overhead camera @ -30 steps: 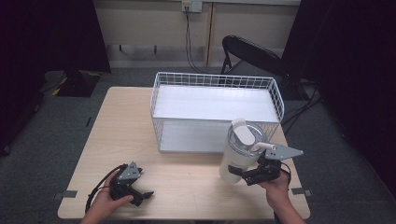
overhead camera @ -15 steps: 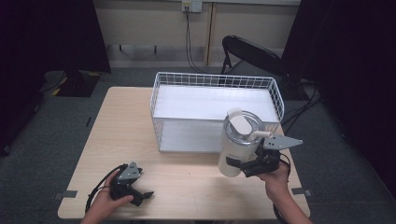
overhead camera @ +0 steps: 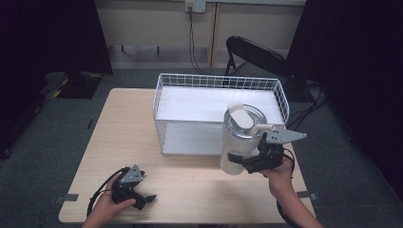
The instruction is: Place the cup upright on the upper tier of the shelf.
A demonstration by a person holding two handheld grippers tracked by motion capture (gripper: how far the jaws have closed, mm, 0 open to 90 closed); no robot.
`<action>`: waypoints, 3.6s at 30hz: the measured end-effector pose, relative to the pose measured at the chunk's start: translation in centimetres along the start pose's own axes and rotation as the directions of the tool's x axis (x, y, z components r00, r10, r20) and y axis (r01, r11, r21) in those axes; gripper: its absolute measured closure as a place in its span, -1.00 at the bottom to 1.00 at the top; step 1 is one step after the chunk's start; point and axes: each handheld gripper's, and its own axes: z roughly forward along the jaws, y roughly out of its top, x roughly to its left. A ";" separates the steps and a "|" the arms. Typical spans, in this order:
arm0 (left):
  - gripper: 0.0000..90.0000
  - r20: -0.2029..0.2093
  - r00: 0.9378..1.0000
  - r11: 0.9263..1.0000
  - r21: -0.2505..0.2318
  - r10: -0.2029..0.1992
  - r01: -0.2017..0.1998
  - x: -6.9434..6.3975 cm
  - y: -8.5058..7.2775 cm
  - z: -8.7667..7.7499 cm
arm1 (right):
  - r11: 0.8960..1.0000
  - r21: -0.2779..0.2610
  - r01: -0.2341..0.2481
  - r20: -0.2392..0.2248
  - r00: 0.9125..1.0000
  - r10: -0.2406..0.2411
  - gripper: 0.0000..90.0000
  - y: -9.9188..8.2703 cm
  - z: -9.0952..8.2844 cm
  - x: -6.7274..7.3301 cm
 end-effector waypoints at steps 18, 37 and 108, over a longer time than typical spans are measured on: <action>-1.00 0.001 1.000 1.000 0.000 0.000 0.000 0.0 0.0 0.0 | 1.000 0.013 0.006 0.012 1.000 -0.006 -0.78 3.5 0.6 -0.6; -1.00 0.001 1.000 1.000 0.000 0.000 0.000 0.0 0.0 0.0 | 1.000 0.018 -0.003 0.030 1.000 0.003 -0.78 6.0 0.9 -1.3; -1.00 -0.003 1.000 1.000 -0.003 0.003 -0.003 0.0 0.0 0.0 | 1.000 -0.007 -0.005 0.175 0.984 0.006 -0.78 12.5 4.4 -5.5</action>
